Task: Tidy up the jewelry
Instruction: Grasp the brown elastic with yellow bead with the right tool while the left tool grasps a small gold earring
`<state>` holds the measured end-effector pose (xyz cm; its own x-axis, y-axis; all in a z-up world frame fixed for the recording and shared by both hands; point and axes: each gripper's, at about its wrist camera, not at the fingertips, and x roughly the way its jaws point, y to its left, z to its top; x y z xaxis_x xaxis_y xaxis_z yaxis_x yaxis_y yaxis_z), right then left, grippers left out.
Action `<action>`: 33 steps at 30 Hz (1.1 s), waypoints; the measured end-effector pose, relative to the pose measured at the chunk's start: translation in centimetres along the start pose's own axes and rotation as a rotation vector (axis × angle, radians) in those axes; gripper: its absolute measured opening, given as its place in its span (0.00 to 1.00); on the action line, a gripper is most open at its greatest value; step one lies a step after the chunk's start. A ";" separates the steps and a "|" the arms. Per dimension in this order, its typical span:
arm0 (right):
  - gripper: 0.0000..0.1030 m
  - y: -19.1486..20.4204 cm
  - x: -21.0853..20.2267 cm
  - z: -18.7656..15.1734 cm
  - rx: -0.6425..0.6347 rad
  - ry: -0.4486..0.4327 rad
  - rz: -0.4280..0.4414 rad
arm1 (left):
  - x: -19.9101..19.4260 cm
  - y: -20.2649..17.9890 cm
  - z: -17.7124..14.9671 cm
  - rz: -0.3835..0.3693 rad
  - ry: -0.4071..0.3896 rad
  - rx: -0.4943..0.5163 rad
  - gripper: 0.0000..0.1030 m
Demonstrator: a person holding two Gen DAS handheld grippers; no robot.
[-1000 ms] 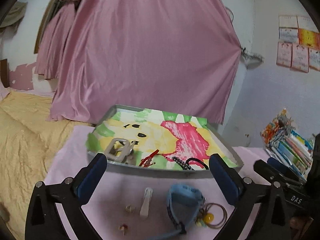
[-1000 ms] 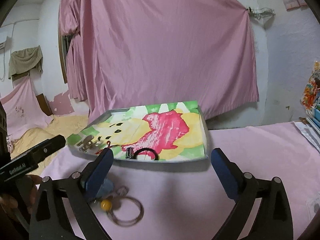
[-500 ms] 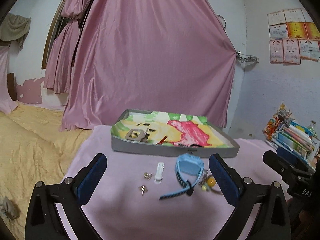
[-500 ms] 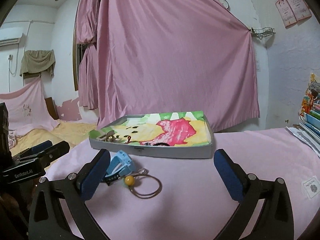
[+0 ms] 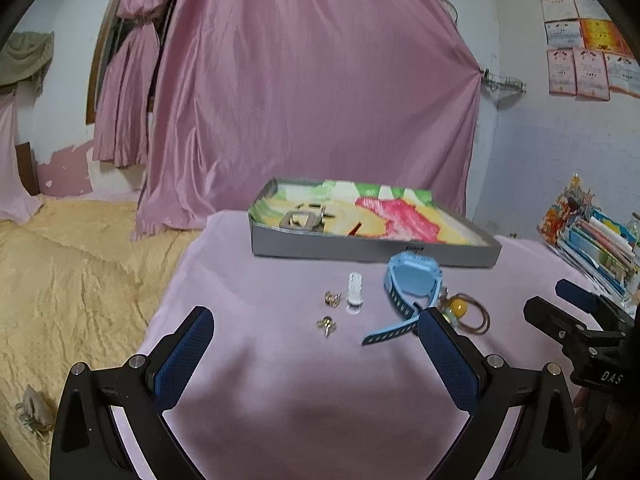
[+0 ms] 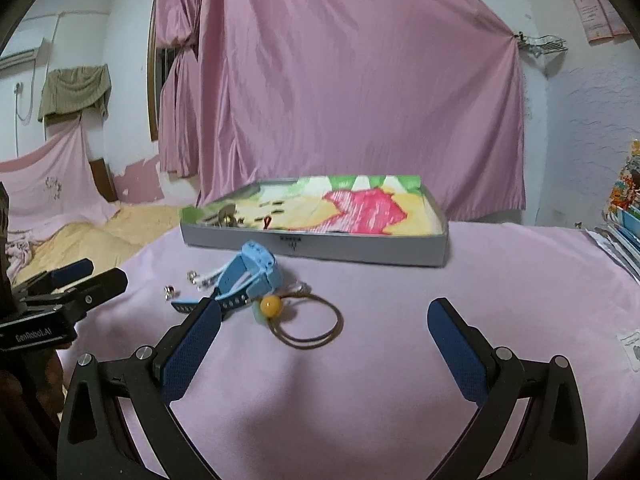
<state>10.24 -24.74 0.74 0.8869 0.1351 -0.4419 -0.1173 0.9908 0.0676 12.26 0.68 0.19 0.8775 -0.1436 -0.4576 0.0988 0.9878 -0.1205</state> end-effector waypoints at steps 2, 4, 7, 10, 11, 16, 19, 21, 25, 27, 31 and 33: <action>0.99 0.4 0.5 0.1 -0.014 0.034 0.013 | 0.4 0.4 0.1 0.000 0.026 -0.004 1.00; 0.99 0.7 0.9 0.3 -0.030 0.069 0.028 | 1.0 0.8 0.3 -0.007 0.062 -0.012 1.00; 0.99 0.9 1.6 0.7 -0.040 0.108 0.058 | 2.0 1.5 0.4 -0.020 0.113 -0.040 0.99; 0.99 1.1 2.3 1.0 -0.035 0.142 0.081 | 3.3 2.3 0.6 -0.040 0.173 -0.078 0.99; 0.98 1.1 2.5 1.1 -0.030 0.155 0.091 | 3.5 2.5 0.6 -0.043 0.183 -0.089 0.98; 0.86 1.5 4.0 1.5 -0.021 0.207 0.121 | 4.9 3.0 0.9 -0.089 0.233 -0.135 0.80; 0.68 2.0 5.0 1.7 -0.026 0.241 0.137 | 5.6 2.5 1.0 -0.103 0.256 -0.121 0.70; 0.58 2.3 5.7 1.8 -0.026 0.261 0.148 | 6.1 2.2 1.2 -0.104 0.272 -0.102 0.63; 0.46 2.9 6.8 1.7 -0.032 0.302 0.167 | 6.9 1.5 1.2 -0.109 0.306 -0.066 0.47; 0.40 3.1 7.2 1.6 -0.031 0.317 0.176 | 7.3 1.2 1.3 -0.103 0.321 -0.047 0.43; 0.39 3.4 8.2 1.4 -0.025 0.353 0.186 | 7.7 0.8 1.3 -0.088 0.334 -0.024 0.34; 0.33 3.3 8.5 1.4 -0.016 0.372 0.199 | 7.9 0.4 1.4 -0.075 0.335 -0.004 0.29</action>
<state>18.02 -20.33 -1.49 0.6245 0.3146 -0.7149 -0.2793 0.9447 0.1717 19.86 0.06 -2.27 0.6646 -0.2286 -0.7114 0.1549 0.9735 -0.1681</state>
